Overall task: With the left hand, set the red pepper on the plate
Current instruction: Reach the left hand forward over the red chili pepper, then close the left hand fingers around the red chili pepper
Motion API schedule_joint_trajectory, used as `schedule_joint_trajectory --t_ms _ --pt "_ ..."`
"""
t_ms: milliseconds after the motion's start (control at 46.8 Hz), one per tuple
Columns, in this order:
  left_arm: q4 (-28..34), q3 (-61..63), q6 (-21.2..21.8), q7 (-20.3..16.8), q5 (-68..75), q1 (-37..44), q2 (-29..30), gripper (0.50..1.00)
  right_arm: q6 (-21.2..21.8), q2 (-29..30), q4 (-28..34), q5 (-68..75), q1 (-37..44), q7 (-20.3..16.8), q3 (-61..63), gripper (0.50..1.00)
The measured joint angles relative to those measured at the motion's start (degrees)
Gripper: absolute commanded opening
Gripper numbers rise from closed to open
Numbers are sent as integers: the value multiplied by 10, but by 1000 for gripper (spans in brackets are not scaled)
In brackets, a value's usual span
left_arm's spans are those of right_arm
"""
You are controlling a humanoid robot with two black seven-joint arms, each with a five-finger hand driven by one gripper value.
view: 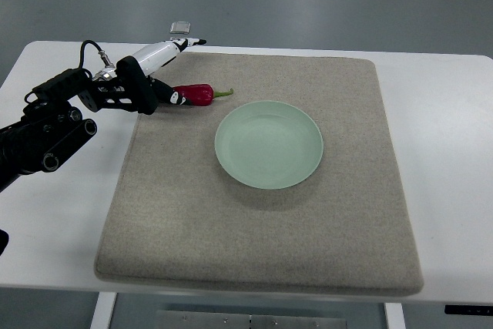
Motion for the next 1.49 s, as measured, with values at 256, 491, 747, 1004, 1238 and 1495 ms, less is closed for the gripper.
schedule_joint_trajectory --t_ms 256,491,747,1004,1238,1495 --pt "0 31 5 -1 7 -1 0 947 0 0 0 0 0 0 0 928" --pt "1 42 23 -1 6 -2 0 885 0 0 0 0 0 0 0 928" --pt "2 43 23 0 6 -2 0 801 0 0 0 0 0 0 0 928" --pt "5 45 24 0 6 -2 0 784 0 0 0 0 0 0 0 928" --pt "6 46 24 0 9 -2 1 780 0 0 0 0 0 0 0 928" --pt "7 46 36 -1 32 0 1 769 0 0 0 0 0 0 0 928"
